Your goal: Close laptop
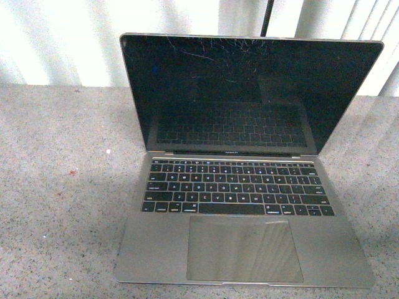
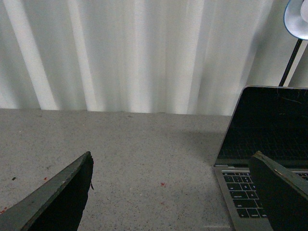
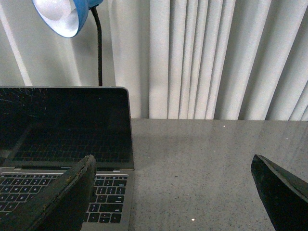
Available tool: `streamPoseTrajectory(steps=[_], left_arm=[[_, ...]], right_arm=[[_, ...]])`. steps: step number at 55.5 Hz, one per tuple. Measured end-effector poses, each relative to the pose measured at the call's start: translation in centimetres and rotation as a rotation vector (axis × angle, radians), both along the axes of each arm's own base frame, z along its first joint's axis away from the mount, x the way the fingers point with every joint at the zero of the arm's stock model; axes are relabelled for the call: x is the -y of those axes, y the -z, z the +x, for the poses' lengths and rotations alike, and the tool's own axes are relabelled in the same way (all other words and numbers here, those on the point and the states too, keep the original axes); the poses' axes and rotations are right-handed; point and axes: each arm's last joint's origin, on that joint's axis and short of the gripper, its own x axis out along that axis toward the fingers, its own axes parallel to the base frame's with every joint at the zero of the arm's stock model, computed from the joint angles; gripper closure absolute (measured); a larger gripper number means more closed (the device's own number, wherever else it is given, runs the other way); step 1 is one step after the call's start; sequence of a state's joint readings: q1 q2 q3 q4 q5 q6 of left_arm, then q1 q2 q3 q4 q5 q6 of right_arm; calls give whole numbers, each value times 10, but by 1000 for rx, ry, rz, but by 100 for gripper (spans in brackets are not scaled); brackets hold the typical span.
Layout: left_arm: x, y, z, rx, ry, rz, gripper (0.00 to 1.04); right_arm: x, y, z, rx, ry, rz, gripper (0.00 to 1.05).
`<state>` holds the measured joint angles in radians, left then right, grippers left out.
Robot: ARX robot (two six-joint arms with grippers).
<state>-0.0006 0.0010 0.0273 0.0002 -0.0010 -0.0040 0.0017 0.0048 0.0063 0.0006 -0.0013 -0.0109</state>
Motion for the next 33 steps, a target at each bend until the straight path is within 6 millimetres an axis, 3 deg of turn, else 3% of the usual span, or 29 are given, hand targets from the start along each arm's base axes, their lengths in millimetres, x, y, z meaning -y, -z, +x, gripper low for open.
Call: streamPoseTrajectory(steps=[33], left_arm=[[0,0,0,0,0,0,7]], right_arm=[[0,0,0,0,0,0,7]])
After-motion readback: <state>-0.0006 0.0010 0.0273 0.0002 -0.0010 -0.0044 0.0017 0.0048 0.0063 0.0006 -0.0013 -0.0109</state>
